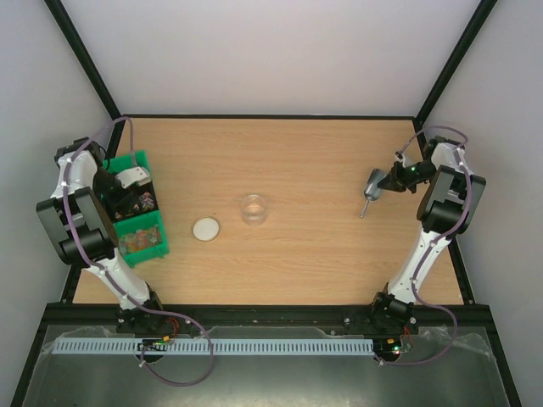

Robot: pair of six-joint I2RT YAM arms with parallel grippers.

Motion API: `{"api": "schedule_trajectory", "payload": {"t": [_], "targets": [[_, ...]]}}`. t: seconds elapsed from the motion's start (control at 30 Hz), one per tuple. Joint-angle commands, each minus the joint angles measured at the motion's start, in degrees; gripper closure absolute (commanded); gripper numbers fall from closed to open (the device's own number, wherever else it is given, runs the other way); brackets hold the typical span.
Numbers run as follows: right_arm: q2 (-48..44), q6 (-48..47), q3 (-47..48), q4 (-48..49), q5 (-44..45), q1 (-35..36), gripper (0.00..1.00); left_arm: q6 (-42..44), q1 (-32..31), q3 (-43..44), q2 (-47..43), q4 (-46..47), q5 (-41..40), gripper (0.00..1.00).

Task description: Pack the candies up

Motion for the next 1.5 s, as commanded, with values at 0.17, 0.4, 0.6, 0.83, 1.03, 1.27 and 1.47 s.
{"api": "schedule_trajectory", "payload": {"t": [0.17, 0.4, 0.6, 0.83, 1.03, 1.27, 1.47], "targets": [[-3.38, -0.68, -1.42, -2.21, -1.35, -0.22, 0.99, 7.96, -1.56, -5.74, -2.11, -2.77, 0.29, 0.22], [-3.85, -0.25, -2.09, -1.55, -1.05, -0.27, 0.99, 2.70, -5.84, -12.90, -5.51, 7.55, 0.60, 0.41], [-5.31, -0.25, -2.57, -0.70, -0.41, -0.37, 0.99, -6.53, -9.13, -14.32, -6.25, 11.65, 6.51, 0.61], [-6.50, 0.39, -2.57, 0.16, -0.62, -0.63, 0.99, -19.97, -14.10, -16.69, -6.35, 20.00, 8.63, 0.69], [-7.77, 3.03, -3.19, 3.12, -1.10, -0.83, 0.99, -32.08, -19.57, -16.81, -4.95, 28.37, 7.77, 0.70], [-14.92, 13.79, -9.78, 16.01, -5.12, -0.96, 0.99, -40.44, -22.68, -13.76, -1.58, 34.54, 5.84, 0.68], [-19.65, 29.65, -16.34, 27.25, -6.51, -0.92, 0.99, -37.72, -23.09, -7.39, -3.03, 30.10, 6.74, 0.37]]}}
